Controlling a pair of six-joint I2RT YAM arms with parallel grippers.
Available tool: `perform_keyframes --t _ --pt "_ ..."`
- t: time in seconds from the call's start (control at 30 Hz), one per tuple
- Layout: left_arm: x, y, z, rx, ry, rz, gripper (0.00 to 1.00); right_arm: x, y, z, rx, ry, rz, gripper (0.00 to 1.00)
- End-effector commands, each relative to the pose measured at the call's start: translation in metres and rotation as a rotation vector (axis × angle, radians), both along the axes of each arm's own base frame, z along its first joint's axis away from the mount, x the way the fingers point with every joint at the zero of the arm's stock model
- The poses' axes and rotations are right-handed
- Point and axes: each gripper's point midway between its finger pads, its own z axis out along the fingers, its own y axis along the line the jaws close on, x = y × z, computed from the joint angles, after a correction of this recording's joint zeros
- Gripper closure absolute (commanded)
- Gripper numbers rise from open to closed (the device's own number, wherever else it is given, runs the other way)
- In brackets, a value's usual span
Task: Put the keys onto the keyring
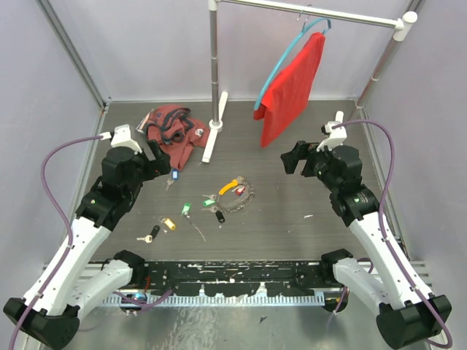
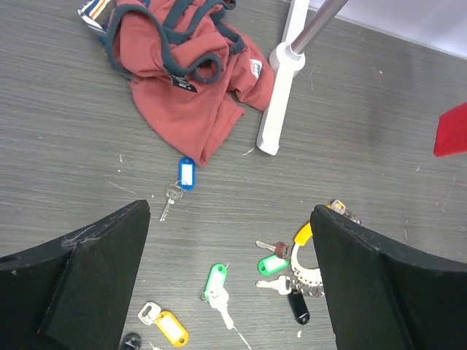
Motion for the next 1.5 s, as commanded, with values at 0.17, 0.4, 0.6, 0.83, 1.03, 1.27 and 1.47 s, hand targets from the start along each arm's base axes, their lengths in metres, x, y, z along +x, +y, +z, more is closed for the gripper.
perform_keyframes --t 0.17,0.4,0.6,0.83,1.03,1.27,1.47 --pt "0.006 -0.001 0.012 -0.013 -0.031 0.006 0.02 0.004 -0.006 0.015 -0.028 -0.063 -0.018 0.0" --pt "0.006 -0.001 0.005 -0.002 -0.005 0.008 0.02 0.017 -0.028 -0.005 -0.08 0.03 -0.159 0.0" --pt "0.008 -0.009 -0.016 -0.009 0.064 -0.013 0.02 0.022 -0.014 -0.046 -0.126 0.246 -0.095 0.04" --pt "0.008 -0.02 -0.033 -0.012 0.131 -0.06 0.02 0.014 0.043 -0.085 -0.245 0.336 0.044 0.07" --pt "0.005 -0.022 -0.038 -0.011 0.153 -0.077 0.02 0.009 0.1 -0.125 -0.309 0.397 0.179 0.15" --pt "0.003 -0.025 -0.04 -0.014 0.161 -0.091 0.02 0.022 0.131 -0.163 -0.364 0.449 0.227 0.29" --pt "0.003 -0.028 -0.04 -0.022 0.165 -0.109 0.01 0.037 0.147 -0.177 -0.336 0.438 0.217 0.39"
